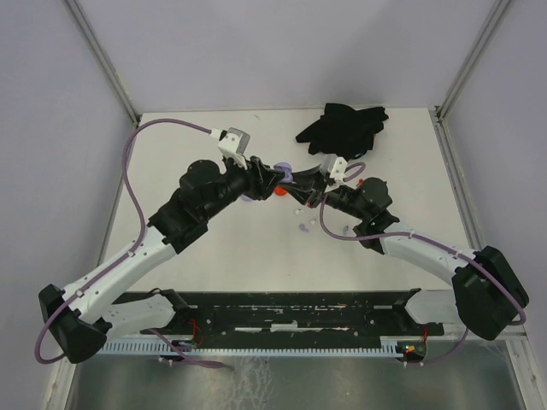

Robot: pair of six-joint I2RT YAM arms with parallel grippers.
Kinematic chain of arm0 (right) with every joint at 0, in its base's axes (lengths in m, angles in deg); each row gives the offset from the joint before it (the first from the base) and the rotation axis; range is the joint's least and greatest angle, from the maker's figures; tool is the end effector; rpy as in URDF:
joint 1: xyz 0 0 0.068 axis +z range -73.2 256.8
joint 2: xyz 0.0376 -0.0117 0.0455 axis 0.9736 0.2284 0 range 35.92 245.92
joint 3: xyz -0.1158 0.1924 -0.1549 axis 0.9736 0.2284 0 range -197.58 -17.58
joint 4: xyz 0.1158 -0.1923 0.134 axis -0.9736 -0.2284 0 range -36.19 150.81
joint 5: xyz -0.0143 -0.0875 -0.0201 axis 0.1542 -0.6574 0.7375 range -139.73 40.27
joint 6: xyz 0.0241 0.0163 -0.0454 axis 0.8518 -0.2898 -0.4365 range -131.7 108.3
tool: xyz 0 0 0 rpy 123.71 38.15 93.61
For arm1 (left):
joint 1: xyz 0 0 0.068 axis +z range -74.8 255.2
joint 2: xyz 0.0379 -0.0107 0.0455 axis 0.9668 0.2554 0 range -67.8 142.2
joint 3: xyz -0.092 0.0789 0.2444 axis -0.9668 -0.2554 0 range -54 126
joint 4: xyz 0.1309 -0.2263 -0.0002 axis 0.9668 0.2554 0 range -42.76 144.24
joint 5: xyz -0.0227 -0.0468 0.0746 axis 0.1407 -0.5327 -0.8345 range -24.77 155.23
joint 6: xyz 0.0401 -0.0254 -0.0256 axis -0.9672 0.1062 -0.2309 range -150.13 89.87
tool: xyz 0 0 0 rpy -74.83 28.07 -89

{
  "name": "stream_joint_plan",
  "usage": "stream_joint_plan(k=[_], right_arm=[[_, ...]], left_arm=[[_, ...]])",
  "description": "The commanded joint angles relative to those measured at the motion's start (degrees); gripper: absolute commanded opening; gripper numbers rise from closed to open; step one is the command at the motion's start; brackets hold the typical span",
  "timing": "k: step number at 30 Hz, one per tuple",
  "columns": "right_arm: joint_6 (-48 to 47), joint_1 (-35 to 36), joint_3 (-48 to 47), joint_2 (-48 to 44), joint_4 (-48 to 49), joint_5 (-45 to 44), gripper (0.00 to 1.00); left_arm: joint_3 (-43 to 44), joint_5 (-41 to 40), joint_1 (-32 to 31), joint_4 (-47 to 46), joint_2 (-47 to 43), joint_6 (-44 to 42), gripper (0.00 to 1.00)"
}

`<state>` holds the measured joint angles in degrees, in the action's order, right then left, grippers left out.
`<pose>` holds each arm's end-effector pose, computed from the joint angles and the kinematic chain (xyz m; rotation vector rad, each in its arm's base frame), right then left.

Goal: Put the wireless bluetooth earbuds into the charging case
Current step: Place the earbud in the charging case, then pick up the earbud from the center of the board.

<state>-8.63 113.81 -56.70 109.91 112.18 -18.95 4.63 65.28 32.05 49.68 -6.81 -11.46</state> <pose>0.2147 0.1848 0.3061 -0.8376 1.1032 0.9325 0.1812 -0.1700 0.3850 0.3654 1.6811 -0.8134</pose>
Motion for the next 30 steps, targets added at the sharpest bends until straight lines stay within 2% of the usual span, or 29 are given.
stream_joint_plan(k=[1, 10, 16, 21, 30], right_arm=[[-1.27, 0.15, -1.29, -0.68, 1.50, -1.58, 0.02], [-4.53, 0.13, 0.21, -2.21, -4.08, -4.59, 0.02], [-7.39, 0.09, 0.71, -3.86, -8.82, -5.87, 0.02], [-9.17, 0.12, 0.94, -4.92, -11.58, -6.35, 0.02], [-11.85, 0.16, 0.76, -6.61, -16.78, -6.27, 0.02]], left_arm=[[4.24, -5.34, 0.05, 2.87, -0.59, 3.05, 0.57], [9.30, -16.32, 2.68, 15.37, 2.50, 3.66, 0.64], [9.74, -14.67, 10.90, 21.46, 6.20, 5.73, 0.65], [8.38, -9.97, 18.92, 23.38, 11.01, 7.20, 0.65], [7.09, -10.69, 26.04, 23.71, 23.91, 6.40, 0.66]])
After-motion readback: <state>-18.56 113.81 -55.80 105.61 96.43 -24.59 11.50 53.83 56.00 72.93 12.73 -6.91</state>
